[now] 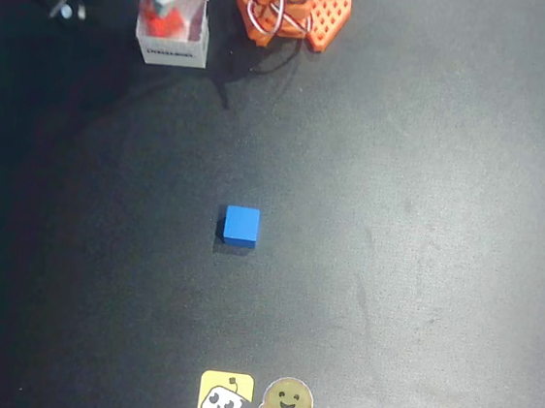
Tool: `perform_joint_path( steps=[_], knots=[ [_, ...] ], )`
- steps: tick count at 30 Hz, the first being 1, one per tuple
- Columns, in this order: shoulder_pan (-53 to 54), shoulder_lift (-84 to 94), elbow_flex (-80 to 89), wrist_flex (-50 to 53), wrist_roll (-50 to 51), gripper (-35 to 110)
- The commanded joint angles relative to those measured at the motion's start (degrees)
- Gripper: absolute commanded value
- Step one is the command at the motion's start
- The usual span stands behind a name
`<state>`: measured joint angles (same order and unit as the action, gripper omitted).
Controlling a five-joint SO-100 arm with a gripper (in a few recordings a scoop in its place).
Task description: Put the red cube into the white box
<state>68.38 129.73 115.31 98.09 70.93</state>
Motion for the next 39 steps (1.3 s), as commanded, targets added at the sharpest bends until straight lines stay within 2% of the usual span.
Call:
perform_joint_path(
  steps=[1,3,7,11,21,25,28,39],
  knots=[
    [-0.88,1.32,-0.35,2.29,0.00,20],
    [-1.14,1.32,-0.53,2.29,0.00,19],
    [-1.93,1.32,-1.05,2.29,0.00,2],
    [-7.12,2.90,-2.72,-0.53,-0.88,0],
    [-49.66,3.43,-2.55,-21.62,3.25,0],
    [-59.68,2.29,-0.44,-26.28,7.21,0],
    [-63.11,4.48,2.46,-26.37,7.38,0],
    [-67.59,34.45,27.25,-27.95,7.21,0]
  ],
)
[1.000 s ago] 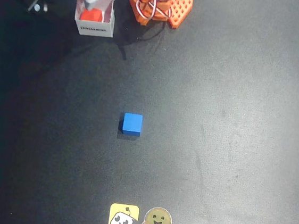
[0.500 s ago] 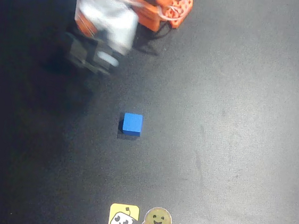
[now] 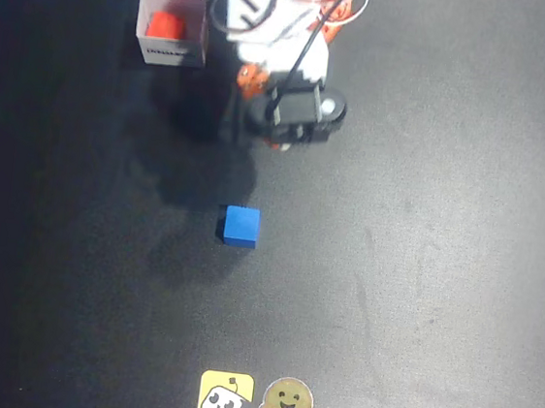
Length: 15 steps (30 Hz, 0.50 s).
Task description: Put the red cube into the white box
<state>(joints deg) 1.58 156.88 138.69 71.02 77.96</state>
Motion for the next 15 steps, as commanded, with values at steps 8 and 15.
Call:
perform_joint_path(
  steps=[8,15],
  knots=[
    [-2.02,26.28,18.02,-2.37,0.18,0],
    [-2.02,26.28,24.26,-9.76,0.44,0]
  ],
)
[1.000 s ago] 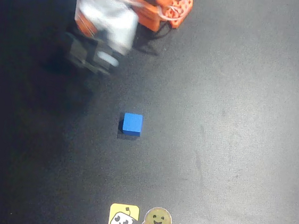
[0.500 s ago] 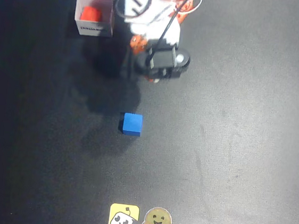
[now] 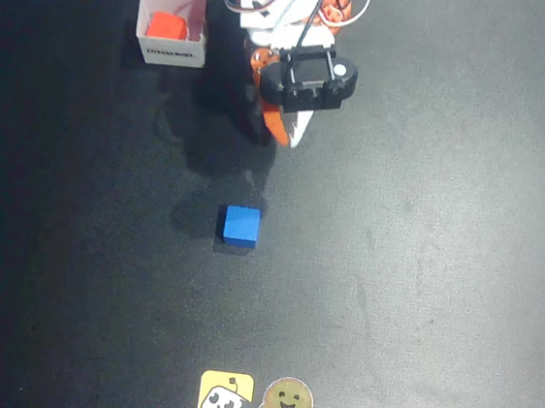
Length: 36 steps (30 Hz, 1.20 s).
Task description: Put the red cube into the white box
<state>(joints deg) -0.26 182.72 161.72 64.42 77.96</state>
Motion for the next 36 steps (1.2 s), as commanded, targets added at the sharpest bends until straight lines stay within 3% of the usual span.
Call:
perform_joint_path(
  steps=[1,11,16,36],
  knots=[
    [-0.18,0.44,2.29,-4.39,0.44,0],
    [-0.26,0.44,7.47,-10.02,0.79,0],
    [-0.26,0.44,7.47,-8.88,5.63,0],
    [0.44,0.44,7.47,12.04,9.14,0]
  ],
)
